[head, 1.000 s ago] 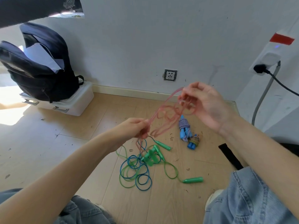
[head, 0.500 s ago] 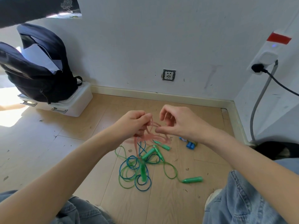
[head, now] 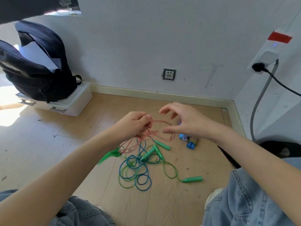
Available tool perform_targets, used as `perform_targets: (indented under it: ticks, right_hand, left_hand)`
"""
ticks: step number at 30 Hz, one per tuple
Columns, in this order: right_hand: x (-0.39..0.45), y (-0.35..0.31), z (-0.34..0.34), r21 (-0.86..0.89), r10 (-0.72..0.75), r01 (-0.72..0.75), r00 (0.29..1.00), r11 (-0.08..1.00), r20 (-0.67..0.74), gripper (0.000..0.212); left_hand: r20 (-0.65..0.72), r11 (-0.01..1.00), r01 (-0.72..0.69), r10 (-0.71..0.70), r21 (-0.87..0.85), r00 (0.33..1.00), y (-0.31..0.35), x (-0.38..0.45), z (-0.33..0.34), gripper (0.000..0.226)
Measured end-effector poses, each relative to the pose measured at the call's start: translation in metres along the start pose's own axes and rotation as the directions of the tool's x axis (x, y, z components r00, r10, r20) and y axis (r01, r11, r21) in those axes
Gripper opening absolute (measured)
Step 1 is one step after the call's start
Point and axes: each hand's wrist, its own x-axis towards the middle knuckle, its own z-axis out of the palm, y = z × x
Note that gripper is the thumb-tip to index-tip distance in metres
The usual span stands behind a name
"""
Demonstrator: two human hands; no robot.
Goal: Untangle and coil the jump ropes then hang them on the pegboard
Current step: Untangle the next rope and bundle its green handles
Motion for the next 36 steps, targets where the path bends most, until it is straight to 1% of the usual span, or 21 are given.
perform_targets:
  ticks: [2,3,4,6,8,10,11,12,13,14,17,19,21,23,27,30,31,32,33,35,36]
  right_hand:
    - [0.001,-0.009,0.006,0.042,-0.090,0.088,0.995,0.995,0.034,0.018]
    - [0.001,-0.012,0.006,0.074,-0.102,0.099,0.994,0.992,0.033,0.014]
    - [0.002,-0.013,0.004,0.135,-0.101,0.099,0.995,0.986,0.006,0.018]
    - [0.003,-0.008,-0.007,0.308,-0.029,0.067,0.992,0.949,-0.126,0.022]
    - [0.004,0.001,-0.018,0.375,0.077,0.024,0.965,0.927,-0.251,0.019]
    - [0.002,0.009,-0.021,0.257,0.131,-0.078,0.971,0.963,-0.198,0.014]
    - [0.001,0.010,-0.019,0.145,0.145,-0.128,0.982,0.981,-0.117,0.028]
    - [0.000,0.009,-0.014,0.045,0.139,-0.137,0.989,0.990,-0.042,0.047]
    - [0.000,0.006,-0.008,-0.008,0.109,-0.109,0.994,0.994,0.014,0.059]
    - [-0.001,0.000,-0.002,-0.015,0.059,-0.058,0.997,0.998,0.052,0.058]
    - [0.001,-0.012,0.009,0.058,-0.086,0.081,0.993,0.995,0.086,0.012]
    - [0.002,-0.013,0.006,0.142,-0.086,0.076,0.995,0.987,0.060,0.024]
    - [0.003,-0.012,0.001,0.324,-0.051,0.040,0.998,0.945,0.024,0.031]
    - [0.002,-0.008,-0.004,0.448,0.013,0.011,0.999,0.894,-0.051,0.033]
    - [0.003,-0.002,-0.012,0.634,0.193,-0.033,0.963,0.773,-0.186,0.034]
    - [0.000,-0.002,-0.022,0.763,0.201,0.041,0.954,0.645,-0.221,0.034]
    - [0.000,-0.002,-0.024,0.772,0.185,0.046,0.960,0.634,-0.209,0.034]
    - [-0.002,-0.003,-0.025,0.764,0.162,0.030,0.971,0.645,-0.174,0.033]
    - [-0.003,-0.005,-0.023,0.755,0.134,0.002,0.984,0.656,-0.119,0.032]
    - [-0.005,-0.010,-0.015,0.783,0.063,-0.034,0.998,0.621,-0.007,0.029]
    - [-0.005,-0.015,-0.011,0.811,0.022,-0.035,0.999,0.584,0.027,0.029]
  left_hand:
    - [0.030,1.000,-0.002,0.003,-0.019,1.000,0.000,0.003,0.003,0.037]
    - [0.029,1.000,0.004,-0.004,-0.001,1.000,-0.001,0.004,0.003,0.037]
    - [0.013,0.999,0.014,-0.014,0.034,1.000,-0.001,0.005,0.002,0.037]
    - [-0.049,0.995,0.034,-0.029,0.098,0.998,-0.003,0.007,-0.003,0.038]
    - [-0.100,0.993,0.038,-0.027,0.108,0.995,-0.005,0.006,-0.010,0.038]
    - [-0.112,0.995,0.017,-0.007,0.095,0.994,-0.004,0.006,-0.011,0.037]
    - [-0.101,0.996,0.006,0.002,0.087,0.995,-0.003,0.006,-0.010,0.037]
    - [-0.082,0.997,-0.004,0.010,0.082,0.997,-0.002,0.005,-0.007,0.036]
    - [-0.056,0.997,-0.017,0.022,0.074,0.998,-0.001,0.004,-0.004,0.035]
    - [-0.026,0.998,-0.033,0.035,0.061,0.999,0.000,0.003,-0.001,0.035]
    - [0.015,0.997,-0.065,0.064,0.050,0.998,0.003,0.002,0.005,0.034]
    - [-0.071,0.977,-0.081,0.097,0.198,0.993,0.001,0.002,0.003,0.033]
    - [-0.191,0.873,-0.047,0.159,0.485,0.969,-0.004,0.003,-0.006,0.031]
    - [-0.239,0.738,0.044,0.161,0.673,0.957,-0.012,0.005,-0.016,0.031]
    - [-0.294,0.571,0.194,0.087,0.797,0.952,-0.025,0.009,-0.025,0.032]
    - [-0.250,0.286,0.251,-0.040,0.925,0.967,-0.037,0.006,-0.025,0.022]
    - [-0.233,0.261,0.253,-0.107,0.931,0.967,-0.040,0.003,-0.026,0.023]
    - [-0.192,0.295,0.237,-0.174,0.926,0.966,-0.042,0.002,-0.028,0.034]
    - [-0.114,0.375,0.183,-0.199,0.909,0.973,-0.041,0.002,-0.028,0.052]
    - [0.098,0.633,0.010,-0.136,0.774,0.986,-0.031,-0.001,-0.020,0.080]
    - [0.191,0.756,-0.057,-0.090,0.652,0.977,-0.023,-0.005,-0.012,0.083]
